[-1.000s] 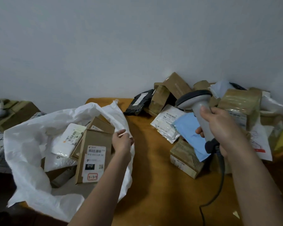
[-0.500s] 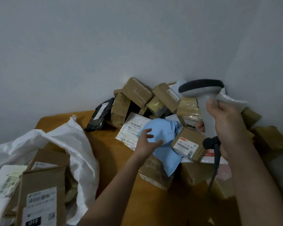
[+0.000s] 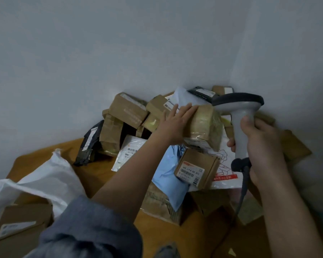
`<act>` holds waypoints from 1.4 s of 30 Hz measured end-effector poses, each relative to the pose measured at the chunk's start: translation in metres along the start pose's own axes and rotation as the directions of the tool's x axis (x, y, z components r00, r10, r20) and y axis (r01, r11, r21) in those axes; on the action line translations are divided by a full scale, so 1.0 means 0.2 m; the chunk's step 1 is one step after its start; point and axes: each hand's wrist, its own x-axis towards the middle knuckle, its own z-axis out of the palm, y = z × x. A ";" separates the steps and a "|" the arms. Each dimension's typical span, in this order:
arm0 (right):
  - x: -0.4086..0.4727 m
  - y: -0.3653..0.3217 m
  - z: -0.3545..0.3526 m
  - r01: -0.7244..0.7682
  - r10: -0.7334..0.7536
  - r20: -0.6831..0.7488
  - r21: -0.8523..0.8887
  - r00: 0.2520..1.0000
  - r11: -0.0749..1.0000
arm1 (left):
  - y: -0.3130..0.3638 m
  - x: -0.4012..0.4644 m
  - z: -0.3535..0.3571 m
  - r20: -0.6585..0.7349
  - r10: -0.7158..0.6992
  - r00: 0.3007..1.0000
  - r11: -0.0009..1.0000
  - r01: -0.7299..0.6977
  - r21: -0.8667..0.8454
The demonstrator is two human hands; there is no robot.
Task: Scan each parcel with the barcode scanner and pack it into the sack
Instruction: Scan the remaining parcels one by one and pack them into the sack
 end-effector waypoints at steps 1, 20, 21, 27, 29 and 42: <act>0.00 0.00 -0.01 0.003 -0.003 0.000 0.010 1.000 1.000 | -0.01 0.00 0.00 0.004 0.003 1.000 1.000 -0.003 0.005; -0.25 0.03 0.08 0.031 -0.027 0.141 -0.028 0.990 0.999 | -0.24 -0.80 -0.11 0.003 -0.633 0.774 0.196 0.163 -0.967; -0.27 0.04 0.10 0.019 -0.012 0.181 -0.038 0.983 0.999 | -0.23 -0.85 -0.12 0.035 -0.630 0.776 0.132 0.151 -0.980; -0.43 0.11 0.20 -0.073 0.123 0.419 -0.133 0.900 0.988 | -0.19 -1.09 -0.11 0.116 -0.604 0.788 -0.133 0.044 -0.990; -0.48 0.12 0.22 -0.116 0.166 0.488 -0.130 0.857 0.985 | -0.16 -1.14 -0.11 0.133 -0.605 0.785 -0.175 0.032 -0.984; -0.62 0.20 0.28 -0.226 0.173 0.508 0.044 0.844 0.973 | 0.01 -1.43 0.09 0.240 -0.381 0.893 -0.248 0.151 -0.957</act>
